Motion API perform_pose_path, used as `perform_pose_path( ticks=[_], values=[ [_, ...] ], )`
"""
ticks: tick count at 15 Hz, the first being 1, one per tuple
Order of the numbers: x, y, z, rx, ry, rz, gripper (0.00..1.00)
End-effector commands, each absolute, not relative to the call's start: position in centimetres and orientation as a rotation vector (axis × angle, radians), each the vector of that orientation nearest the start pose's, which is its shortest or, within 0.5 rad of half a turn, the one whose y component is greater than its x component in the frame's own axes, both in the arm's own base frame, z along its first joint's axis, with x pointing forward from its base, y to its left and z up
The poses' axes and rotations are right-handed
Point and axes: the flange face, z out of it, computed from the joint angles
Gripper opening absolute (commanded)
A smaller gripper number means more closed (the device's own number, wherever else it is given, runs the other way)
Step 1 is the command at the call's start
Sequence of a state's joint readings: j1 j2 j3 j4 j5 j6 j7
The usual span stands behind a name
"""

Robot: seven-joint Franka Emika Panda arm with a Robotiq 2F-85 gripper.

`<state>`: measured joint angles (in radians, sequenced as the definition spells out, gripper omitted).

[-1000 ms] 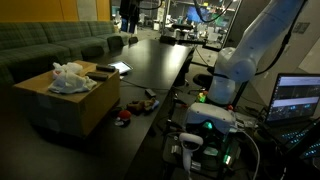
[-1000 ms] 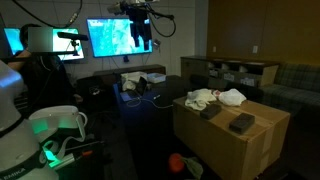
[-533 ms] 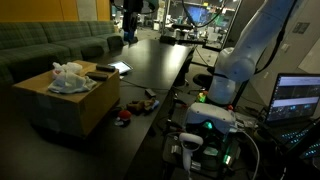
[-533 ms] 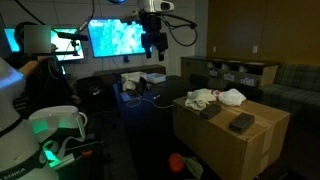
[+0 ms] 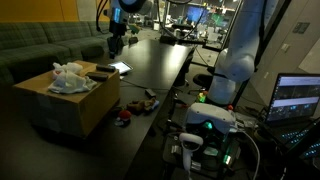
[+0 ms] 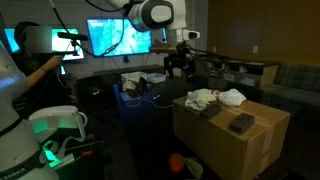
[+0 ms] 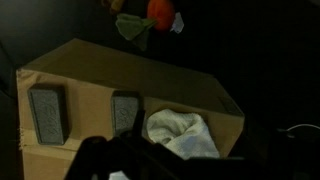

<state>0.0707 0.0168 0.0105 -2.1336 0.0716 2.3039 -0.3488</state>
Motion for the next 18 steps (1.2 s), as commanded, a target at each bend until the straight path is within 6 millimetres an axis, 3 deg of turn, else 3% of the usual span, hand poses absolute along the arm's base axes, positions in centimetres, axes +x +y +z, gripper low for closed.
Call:
perform_pose_path(
  ticks=[1, 8, 13, 18],
  values=[
    [59.9, 2.8, 38.9, -3.071, -0.65, -0.334, 1.0],
    [65.0, -2.1, 33.8, -3.137, -0.67, -0.387, 1.0],
    [68.3, -4.6, 29.7, -3.133, -0.658, -0.396, 1.0],
    [71.1, -6.7, 26.9, -3.136, -0.615, -0.398, 1.0]
  ],
)
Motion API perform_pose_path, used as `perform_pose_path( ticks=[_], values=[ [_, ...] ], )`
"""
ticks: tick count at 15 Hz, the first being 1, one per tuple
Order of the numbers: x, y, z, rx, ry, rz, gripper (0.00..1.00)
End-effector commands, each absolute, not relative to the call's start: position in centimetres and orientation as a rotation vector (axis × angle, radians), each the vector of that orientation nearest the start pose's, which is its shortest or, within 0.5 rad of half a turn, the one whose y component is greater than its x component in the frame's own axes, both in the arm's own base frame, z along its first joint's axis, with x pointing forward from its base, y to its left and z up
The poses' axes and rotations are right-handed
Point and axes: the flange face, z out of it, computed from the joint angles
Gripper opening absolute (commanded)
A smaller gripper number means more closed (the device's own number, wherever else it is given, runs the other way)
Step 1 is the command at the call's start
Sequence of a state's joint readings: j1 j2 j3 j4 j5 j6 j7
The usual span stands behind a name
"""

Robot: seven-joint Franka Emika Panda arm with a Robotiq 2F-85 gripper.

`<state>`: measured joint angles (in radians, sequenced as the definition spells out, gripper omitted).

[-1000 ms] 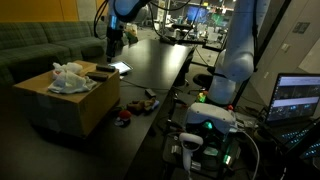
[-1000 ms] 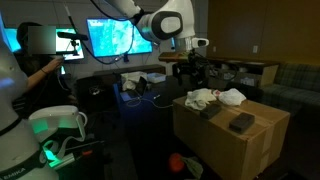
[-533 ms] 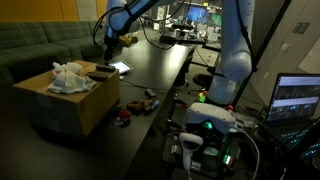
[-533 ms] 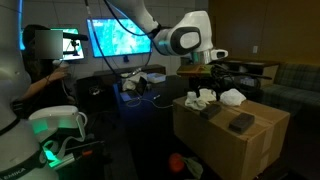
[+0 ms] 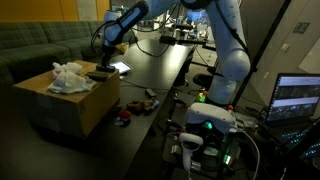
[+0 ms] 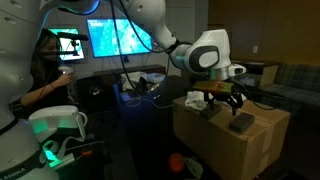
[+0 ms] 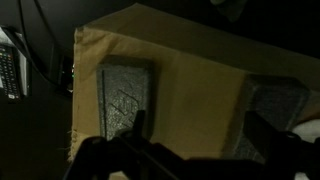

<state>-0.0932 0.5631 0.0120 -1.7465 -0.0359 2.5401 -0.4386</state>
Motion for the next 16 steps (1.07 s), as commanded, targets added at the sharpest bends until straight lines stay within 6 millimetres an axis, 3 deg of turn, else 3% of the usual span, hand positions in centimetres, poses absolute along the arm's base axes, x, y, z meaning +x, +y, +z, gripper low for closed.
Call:
perform_pose_path(
  ticks=[1, 10, 16],
  values=[
    [71.6, -7.1, 26.5, -3.141, -0.605, -0.403, 1.0],
    [74.3, -11.0, 26.1, -3.155, -0.521, -0.484, 1.0],
    [74.7, -13.0, 23.8, -3.154, -0.483, -0.445, 1.0]
  ],
)
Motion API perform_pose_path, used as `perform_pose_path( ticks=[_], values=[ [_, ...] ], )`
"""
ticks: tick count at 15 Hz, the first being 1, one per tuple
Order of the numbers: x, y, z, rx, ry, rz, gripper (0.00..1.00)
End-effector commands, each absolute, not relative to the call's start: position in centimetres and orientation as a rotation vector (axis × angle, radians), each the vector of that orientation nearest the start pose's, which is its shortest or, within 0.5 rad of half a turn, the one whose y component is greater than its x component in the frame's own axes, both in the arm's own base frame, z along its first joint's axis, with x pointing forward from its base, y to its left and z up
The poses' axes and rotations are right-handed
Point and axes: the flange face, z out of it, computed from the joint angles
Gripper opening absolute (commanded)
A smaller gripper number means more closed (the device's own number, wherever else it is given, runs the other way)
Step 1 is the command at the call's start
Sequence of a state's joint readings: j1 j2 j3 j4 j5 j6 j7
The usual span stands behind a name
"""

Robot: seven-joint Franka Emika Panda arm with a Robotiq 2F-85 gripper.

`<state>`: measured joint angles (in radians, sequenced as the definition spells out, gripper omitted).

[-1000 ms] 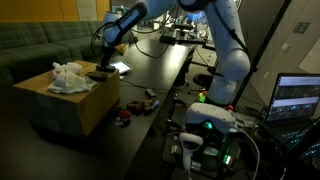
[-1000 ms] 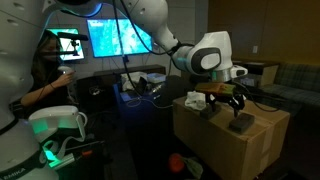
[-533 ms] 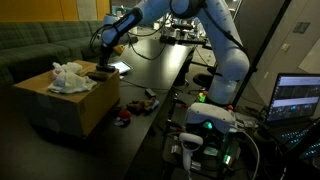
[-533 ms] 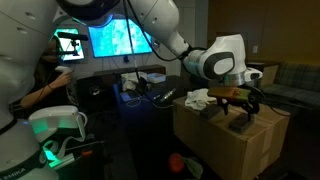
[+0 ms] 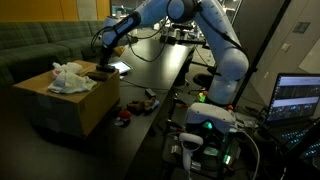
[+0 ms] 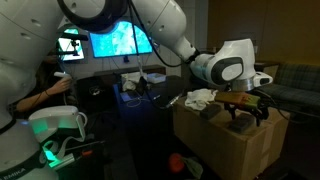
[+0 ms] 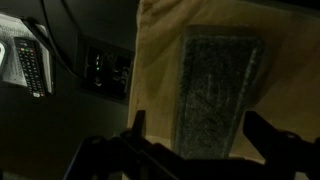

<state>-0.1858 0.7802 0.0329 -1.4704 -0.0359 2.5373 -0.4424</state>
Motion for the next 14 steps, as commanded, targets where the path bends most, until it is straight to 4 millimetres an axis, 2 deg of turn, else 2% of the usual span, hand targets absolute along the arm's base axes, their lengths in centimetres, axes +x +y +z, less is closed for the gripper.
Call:
perform_pose_path(
  ticks=[1, 5, 6, 7, 11, 13, 14],
  values=[
    [74.7, -13.3, 23.4, -3.156, -0.473, -0.438, 1.0],
    [74.9, -14.4, 22.6, -3.156, -0.449, -0.422, 1.0],
    [74.9, -14.4, 22.8, -3.149, -0.46, -0.418, 0.94],
    [75.0, -14.3, 23.0, -3.14, -0.459, -0.417, 0.74],
    [74.8, -13.2, 24.5, -3.104, -0.522, -0.403, 0.43],
    [74.5, -12.7, 25.3, -3.094, -0.545, -0.401, 0.33],
    [74.3, -12.4, 25.7, -3.097, -0.548, -0.409, 0.33]
  ],
)
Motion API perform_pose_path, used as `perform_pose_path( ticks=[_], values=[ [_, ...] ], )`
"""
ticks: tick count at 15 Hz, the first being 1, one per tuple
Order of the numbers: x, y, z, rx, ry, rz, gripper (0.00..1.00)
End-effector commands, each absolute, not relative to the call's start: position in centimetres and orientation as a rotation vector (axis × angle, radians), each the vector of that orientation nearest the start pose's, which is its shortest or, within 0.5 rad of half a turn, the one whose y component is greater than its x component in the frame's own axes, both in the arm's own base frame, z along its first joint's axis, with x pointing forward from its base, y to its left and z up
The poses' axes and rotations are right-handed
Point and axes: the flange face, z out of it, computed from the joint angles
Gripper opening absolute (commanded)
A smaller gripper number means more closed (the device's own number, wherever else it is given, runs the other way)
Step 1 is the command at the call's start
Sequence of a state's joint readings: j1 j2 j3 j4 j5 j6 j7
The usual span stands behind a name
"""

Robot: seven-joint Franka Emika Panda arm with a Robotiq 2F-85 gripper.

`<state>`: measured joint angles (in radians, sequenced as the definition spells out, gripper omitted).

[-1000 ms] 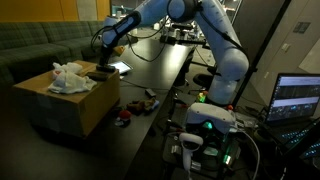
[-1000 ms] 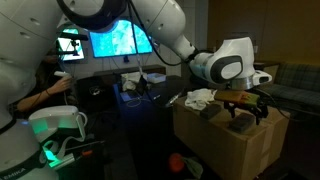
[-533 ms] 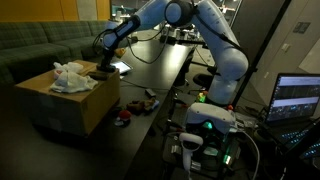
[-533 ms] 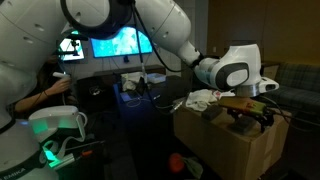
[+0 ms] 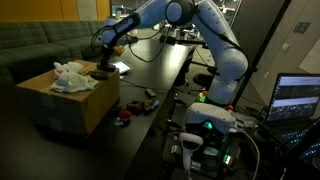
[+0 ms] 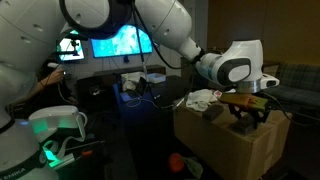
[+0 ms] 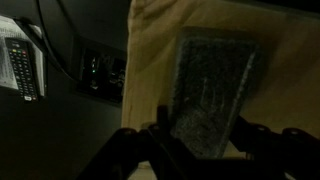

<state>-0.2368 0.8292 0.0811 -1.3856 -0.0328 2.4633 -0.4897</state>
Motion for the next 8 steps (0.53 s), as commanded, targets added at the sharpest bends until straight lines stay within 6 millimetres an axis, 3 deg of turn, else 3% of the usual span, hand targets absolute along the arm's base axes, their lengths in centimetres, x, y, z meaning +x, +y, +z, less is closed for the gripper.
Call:
perform_pose_path(
  ticks=[1, 8],
  values=[
    [74.2, -12.2, 25.9, -3.097, -0.554, -0.419, 0.33],
    [71.4, -13.8, 26.9, -3.156, -0.382, -0.502, 0.33]
  ],
)
